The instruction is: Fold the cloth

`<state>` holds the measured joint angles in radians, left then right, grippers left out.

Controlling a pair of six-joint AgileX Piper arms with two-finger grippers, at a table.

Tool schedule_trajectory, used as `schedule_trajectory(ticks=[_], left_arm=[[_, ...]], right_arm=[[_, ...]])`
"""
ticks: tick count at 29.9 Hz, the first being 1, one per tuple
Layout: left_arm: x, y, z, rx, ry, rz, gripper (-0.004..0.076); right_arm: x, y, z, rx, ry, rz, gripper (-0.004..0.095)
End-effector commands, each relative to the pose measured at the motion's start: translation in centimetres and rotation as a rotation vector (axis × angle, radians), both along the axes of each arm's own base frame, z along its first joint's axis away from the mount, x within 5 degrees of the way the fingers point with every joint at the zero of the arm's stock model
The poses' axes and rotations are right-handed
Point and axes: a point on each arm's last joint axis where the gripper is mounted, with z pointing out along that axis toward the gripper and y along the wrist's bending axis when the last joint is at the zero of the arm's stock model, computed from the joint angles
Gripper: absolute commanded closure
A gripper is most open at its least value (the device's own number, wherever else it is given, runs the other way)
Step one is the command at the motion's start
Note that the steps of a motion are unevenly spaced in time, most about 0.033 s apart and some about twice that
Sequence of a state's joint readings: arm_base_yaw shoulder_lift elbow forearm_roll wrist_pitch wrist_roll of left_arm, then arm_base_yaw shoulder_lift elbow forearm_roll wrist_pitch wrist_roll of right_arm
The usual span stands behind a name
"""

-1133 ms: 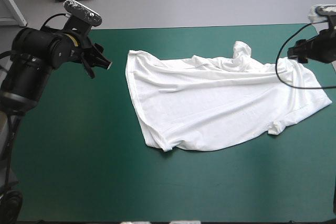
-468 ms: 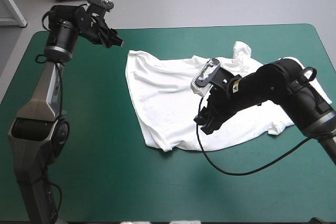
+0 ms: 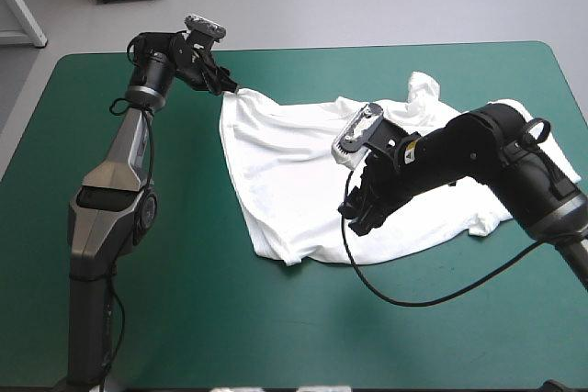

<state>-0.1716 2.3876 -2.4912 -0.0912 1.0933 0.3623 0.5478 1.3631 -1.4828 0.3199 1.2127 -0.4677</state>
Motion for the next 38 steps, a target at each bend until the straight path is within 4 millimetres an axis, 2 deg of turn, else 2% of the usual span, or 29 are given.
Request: schedule_trajectory(ticks=[1, 14, 20, 23, 26, 28, 32, 38], left_arm=[[-0.1, -0.2, 3.4, -0.055, -0.142, -0.005, 0.0306], [2.1, -0.8, -1.2, -0.094, -0.128, -0.011, 0.0306], [2.8, -1.2, -3.3, -0.128, -0.107, -0.008, 0.0313], [3.0, -1.3, -3.9, -0.14, -0.104, -0.008, 0.0391], [3.1, -1.5, -4.4, -0.16, -0.09, -0.009, 0.0562], [3.0, -1.6, -4.7, -0.166, -0.074, -0.012, 0.0709], [2.7, -1.6, -4.9, -0.161, -0.033, -0.019, 0.0733], [1.8, -1.7, -4.6, -0.167, 0.055, -0.028, 0.0733]], right_arm=[[-0.3, 0.0, 1.5, 0.061, -0.06, -0.008, 0.0302], [0.2, 0.6, 0.9, 0.071, -0.022, -0.002, 0.0308], [0.1, 0.6, 0.9, 0.079, -0.015, 0.002, 0.035], [0.1, 0.7, 0.9, 0.08, -0.011, 0.007, 0.0351], [0.0, 0.6, 0.8, 0.073, -0.008, 0.015, 0.0351], [-0.3, 0.9, 0.7, 0.049, -0.022, 0.072, 0.0351], [-0.9, 2.2, 0.0, -0.012, -0.06, 0.242, 0.035], [-1.5, 5.7, -2.2, -0.061, -0.031, 0.408, 0.035]])
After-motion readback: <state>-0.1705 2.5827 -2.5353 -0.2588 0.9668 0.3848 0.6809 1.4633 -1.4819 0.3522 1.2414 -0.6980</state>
